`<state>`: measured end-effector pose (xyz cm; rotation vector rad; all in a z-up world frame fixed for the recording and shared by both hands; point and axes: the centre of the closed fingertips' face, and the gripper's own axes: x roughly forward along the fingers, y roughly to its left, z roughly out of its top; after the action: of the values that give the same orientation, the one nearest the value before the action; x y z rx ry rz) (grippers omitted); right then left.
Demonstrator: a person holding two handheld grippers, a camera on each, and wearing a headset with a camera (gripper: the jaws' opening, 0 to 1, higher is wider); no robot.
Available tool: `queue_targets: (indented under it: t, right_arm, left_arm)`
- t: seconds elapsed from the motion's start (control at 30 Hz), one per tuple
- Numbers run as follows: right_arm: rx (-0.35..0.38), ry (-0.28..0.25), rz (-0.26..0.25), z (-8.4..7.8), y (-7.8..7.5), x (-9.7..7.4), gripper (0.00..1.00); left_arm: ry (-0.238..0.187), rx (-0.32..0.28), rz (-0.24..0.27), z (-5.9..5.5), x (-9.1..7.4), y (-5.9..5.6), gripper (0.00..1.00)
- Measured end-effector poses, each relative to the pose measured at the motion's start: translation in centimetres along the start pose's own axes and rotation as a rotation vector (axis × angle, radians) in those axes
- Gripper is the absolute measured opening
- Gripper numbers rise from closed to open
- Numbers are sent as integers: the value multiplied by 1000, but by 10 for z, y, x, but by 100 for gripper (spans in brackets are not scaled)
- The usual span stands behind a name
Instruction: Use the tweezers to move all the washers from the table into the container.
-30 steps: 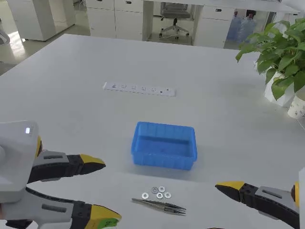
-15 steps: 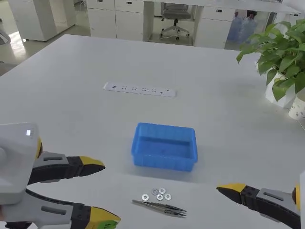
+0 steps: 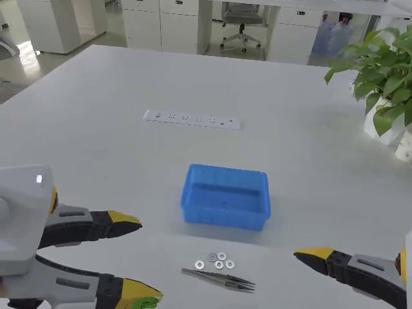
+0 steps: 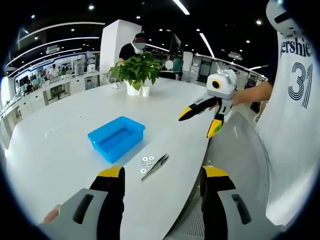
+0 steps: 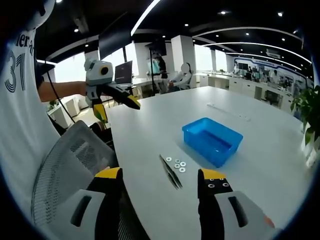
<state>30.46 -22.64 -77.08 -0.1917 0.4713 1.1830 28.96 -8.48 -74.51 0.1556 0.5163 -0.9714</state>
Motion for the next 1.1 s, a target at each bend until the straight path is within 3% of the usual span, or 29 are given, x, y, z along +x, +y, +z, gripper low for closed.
queue_targets:
  t: [1.1]
  right_arm:
    - [1, 25, -1, -4, 1, 1, 62]
  left_arm:
    - [12, -16, -12, -9, 3, -1, 64]
